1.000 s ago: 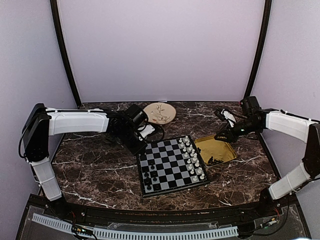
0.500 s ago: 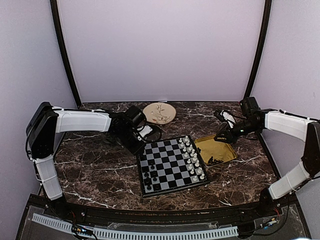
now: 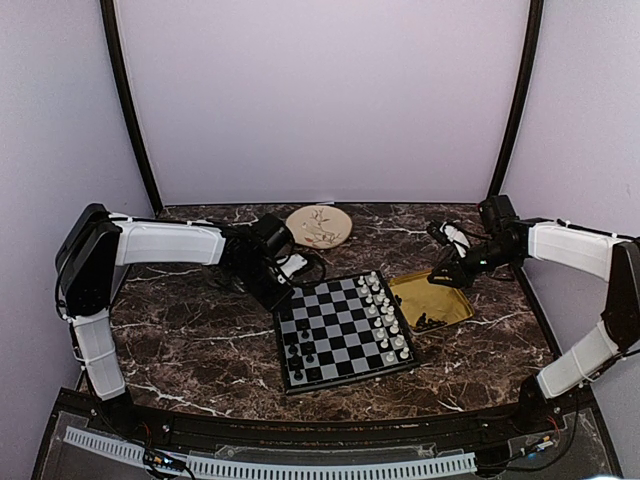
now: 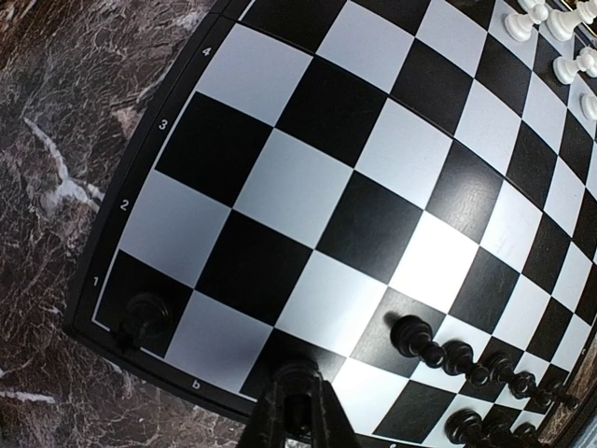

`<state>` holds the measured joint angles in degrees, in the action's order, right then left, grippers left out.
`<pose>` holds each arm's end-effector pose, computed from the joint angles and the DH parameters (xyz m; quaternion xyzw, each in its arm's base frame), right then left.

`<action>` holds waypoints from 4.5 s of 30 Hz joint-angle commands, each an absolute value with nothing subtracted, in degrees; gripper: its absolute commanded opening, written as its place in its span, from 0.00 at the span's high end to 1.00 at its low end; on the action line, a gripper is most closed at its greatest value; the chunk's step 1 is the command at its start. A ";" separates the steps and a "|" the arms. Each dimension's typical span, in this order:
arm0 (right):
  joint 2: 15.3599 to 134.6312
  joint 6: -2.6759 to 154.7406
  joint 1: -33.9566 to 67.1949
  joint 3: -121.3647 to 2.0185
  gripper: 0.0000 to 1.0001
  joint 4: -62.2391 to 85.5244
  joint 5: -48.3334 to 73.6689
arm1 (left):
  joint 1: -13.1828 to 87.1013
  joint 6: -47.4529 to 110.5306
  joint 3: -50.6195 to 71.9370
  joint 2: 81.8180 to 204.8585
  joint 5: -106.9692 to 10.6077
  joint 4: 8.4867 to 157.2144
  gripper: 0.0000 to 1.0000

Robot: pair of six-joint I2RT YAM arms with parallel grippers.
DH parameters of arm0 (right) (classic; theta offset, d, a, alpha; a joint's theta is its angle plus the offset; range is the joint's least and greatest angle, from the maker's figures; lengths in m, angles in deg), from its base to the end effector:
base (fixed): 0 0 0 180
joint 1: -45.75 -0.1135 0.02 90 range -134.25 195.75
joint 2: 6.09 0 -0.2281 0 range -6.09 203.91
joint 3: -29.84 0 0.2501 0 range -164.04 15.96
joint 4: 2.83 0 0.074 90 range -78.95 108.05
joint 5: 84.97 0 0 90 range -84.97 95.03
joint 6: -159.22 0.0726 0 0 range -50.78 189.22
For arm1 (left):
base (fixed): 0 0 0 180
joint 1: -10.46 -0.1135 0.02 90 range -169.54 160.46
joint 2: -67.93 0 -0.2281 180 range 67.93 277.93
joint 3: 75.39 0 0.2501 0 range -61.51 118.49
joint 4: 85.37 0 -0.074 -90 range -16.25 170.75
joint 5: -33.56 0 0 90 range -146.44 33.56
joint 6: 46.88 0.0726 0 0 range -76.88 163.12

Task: Set up the chess pieces on the board
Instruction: Place the bishop on f8, then adjust the storage box at the center of the board, then pick up the knight from the chessboard.

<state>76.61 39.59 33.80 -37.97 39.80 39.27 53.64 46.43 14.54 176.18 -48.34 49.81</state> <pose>0.2896 0.1031 0.1624 -0.4026 0.8286 0.2382 0.3075 0.2809 -0.2776 0.1214 0.3980 0.8850 -0.1436 0.1944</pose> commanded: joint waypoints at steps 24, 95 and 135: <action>83.54 42.07 31.63 -43.86 0.72 43.07 34.78 | 53.63 45.76 15.24 170.36 -49.99 47.60 0.66; 102.51 15.92 23.95 -61.29 0.73 55.45 35.50 | 53.61 43.12 6.30 160.39 -50.56 52.62 0.64; 107.61 -5.78 21.06 -61.35 0.65 51.78 36.92 | 53.61 41.05 8.35 160.87 -50.28 49.22 0.64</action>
<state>106.36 -5.68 21.78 -59.37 52.04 36.86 53.64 41.34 6.91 161.32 -50.90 50.64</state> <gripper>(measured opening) 0.350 0.357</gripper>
